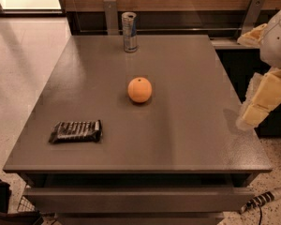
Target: Move rxbar chocolate near redbull can
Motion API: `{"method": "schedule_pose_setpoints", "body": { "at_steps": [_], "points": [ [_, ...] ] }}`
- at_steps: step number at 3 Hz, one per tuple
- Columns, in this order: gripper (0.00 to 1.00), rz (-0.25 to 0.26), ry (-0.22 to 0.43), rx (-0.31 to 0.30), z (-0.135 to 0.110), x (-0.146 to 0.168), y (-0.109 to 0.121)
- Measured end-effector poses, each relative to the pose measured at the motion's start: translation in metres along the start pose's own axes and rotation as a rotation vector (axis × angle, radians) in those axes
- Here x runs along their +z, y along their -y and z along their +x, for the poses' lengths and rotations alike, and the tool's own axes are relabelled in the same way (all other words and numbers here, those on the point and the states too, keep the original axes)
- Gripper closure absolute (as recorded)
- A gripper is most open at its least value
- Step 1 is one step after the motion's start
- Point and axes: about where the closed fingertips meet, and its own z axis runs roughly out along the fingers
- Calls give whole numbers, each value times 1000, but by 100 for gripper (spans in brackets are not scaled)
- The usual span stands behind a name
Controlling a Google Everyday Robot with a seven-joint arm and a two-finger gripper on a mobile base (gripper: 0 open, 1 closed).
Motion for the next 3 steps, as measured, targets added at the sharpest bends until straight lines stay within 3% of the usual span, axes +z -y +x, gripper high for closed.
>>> {"method": "schedule_pose_setpoints", "body": {
  "at_steps": [1, 2, 3],
  "points": [
    [0, -39, 187, -33, -28, 33, -13],
    [0, -148, 423, -38, -63, 73, -38],
    [0, -224, 555, 5, -83, 94, -57]
  ]
}}
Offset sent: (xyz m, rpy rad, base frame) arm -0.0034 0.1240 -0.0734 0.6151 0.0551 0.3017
